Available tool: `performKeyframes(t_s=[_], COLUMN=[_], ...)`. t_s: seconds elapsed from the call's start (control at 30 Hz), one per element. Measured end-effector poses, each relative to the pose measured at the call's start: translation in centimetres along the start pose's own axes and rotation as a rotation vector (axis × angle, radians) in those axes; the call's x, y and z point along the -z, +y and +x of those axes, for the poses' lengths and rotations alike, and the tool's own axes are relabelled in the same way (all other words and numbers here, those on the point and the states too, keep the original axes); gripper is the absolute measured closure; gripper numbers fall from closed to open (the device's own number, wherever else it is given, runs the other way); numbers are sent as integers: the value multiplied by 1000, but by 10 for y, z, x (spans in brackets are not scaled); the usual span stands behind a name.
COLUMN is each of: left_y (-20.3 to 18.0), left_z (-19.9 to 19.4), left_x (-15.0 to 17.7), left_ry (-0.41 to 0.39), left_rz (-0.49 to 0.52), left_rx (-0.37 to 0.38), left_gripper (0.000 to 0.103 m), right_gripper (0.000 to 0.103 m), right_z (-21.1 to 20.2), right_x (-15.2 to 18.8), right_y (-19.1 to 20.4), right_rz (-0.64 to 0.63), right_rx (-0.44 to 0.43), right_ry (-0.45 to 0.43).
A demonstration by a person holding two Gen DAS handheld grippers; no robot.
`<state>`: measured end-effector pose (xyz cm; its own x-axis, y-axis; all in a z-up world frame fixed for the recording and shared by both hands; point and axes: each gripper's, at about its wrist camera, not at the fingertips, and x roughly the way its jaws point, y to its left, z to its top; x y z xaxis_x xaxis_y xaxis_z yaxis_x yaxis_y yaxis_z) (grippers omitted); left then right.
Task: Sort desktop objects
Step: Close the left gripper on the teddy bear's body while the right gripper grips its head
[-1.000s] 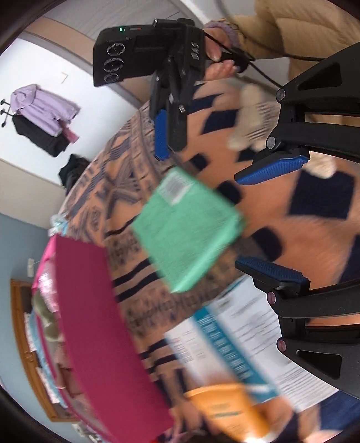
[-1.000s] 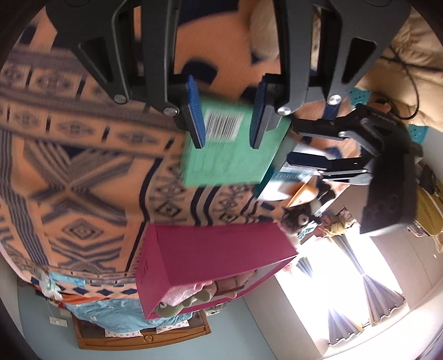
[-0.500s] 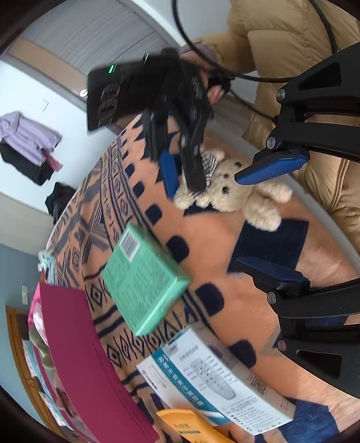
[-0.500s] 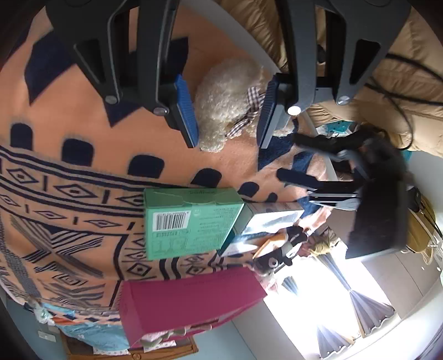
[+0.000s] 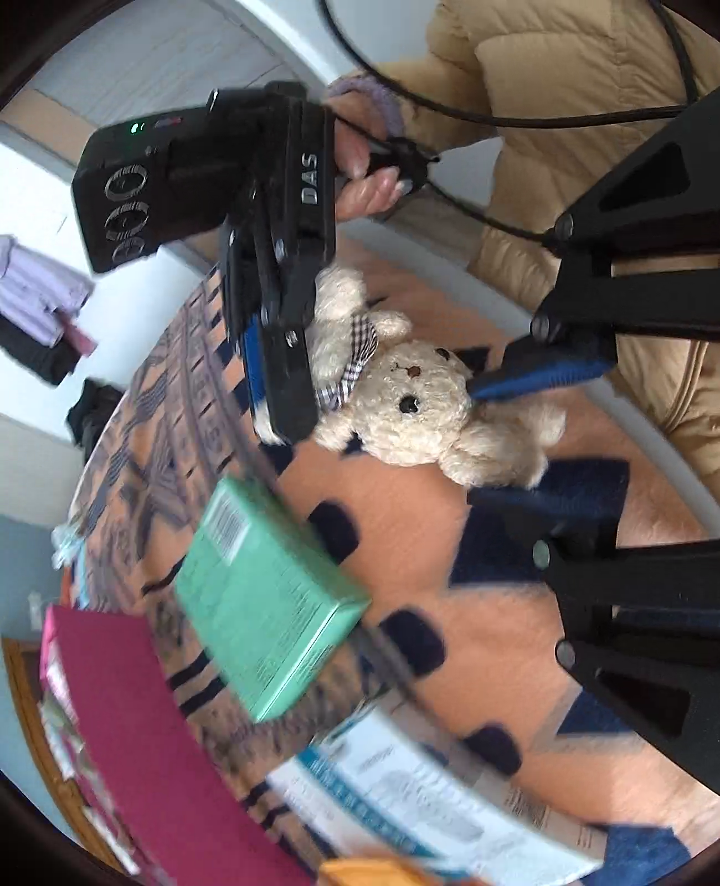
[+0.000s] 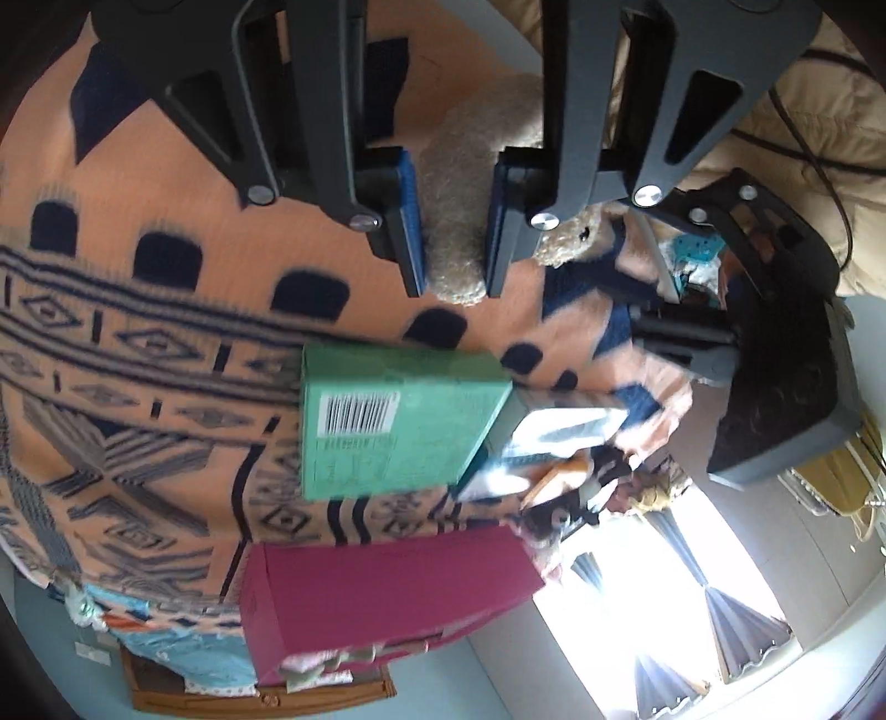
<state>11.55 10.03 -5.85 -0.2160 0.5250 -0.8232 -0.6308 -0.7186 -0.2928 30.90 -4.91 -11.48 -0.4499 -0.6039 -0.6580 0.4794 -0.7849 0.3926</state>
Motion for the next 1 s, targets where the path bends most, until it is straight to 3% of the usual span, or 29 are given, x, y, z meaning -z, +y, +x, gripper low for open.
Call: performKeyframes(t_s=[0.2, 0.37, 0.47, 0.67, 0.8, 0.9, 1.0], left_y=[15, 40, 55, 70, 80, 85, 85], left_z=[-37, -42, -31, -13, -14, -14, -12], left_x=[-27, -50, -58, -64, -65, -64, -65], left_ry=[-144, -183, -168, -133, -136, -134, -131], left_rz=[-28, -69, -96, -119, -141, -163, -159], left_rx=[-75, -154, -176, -150, -130, -99, -90], left_gripper=[75, 75, 73, 69, 68, 68, 68], right_gripper=[81, 81, 81, 79, 76, 72, 61], right_z=[-15, -8, 10, 35, 30, 27, 26], right_x=[-33, -67, -76, -78, -75, -75, -69], right_y=[0, -13, -27, -53, -53, -51, -53], right_rz=[12, 56, 101, 188, 163, 132, 151], right_rx=[-2, -1, 9, 23, 24, 26, -3], right_ry=[-146, -243, -229, -181, -150, -104, -64])
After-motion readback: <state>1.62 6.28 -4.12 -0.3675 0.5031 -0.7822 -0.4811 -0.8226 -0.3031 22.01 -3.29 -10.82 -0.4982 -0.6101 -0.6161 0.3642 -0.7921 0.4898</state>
